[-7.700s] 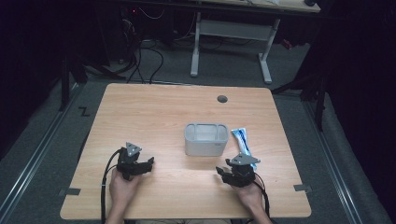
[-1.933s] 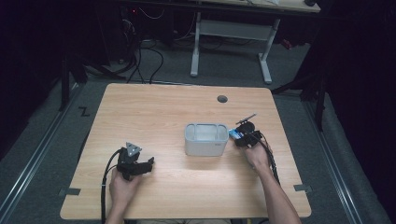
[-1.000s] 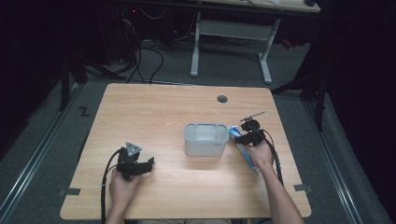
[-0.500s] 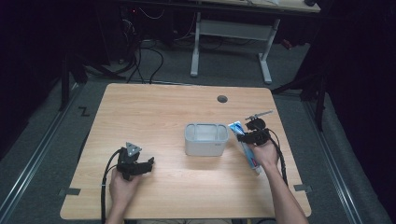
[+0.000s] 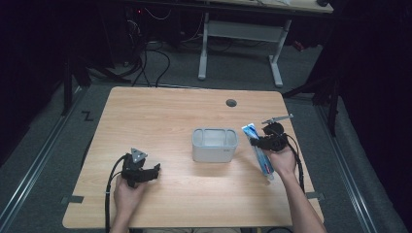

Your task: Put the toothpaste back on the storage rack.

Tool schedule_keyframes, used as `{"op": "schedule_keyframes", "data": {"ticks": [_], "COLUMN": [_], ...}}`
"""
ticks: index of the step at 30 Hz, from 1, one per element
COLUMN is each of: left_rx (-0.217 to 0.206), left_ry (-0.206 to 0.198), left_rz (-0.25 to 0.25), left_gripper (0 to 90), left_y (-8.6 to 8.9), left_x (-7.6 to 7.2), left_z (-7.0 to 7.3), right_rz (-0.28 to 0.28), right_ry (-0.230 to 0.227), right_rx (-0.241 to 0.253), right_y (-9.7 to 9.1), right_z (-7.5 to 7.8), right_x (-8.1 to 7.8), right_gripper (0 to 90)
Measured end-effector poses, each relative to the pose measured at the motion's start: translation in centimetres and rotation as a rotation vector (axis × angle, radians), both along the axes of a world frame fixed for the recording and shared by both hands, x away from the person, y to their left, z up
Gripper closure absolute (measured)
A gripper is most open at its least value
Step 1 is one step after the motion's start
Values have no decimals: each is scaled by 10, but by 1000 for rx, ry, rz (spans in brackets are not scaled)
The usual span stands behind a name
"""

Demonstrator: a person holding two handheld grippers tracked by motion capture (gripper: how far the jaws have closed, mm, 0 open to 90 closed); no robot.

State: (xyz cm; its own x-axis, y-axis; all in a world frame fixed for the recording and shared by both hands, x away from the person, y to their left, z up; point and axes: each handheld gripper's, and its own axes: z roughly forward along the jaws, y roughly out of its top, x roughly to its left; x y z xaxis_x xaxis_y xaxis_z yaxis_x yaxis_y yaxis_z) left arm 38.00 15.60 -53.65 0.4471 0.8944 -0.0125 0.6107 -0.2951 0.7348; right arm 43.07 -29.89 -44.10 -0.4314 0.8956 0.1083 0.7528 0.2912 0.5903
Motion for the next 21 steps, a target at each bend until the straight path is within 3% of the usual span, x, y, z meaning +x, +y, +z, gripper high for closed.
{"op": "schedule_keyframes", "data": {"ticks": [7,21], "left_rx": [1,1], "left_ry": [-1,-1], "left_rz": [-1,-1], "left_gripper": [221,221], "left_y": [0,0], "left_x": [0,0], "left_z": [0,0], "right_rz": [21,42], "right_ry": [-54,-136], "right_rx": [24,75], "right_y": [-1,-3], "right_z": [16,27], "right_x": [-10,-24], "right_gripper": [738,738]}}
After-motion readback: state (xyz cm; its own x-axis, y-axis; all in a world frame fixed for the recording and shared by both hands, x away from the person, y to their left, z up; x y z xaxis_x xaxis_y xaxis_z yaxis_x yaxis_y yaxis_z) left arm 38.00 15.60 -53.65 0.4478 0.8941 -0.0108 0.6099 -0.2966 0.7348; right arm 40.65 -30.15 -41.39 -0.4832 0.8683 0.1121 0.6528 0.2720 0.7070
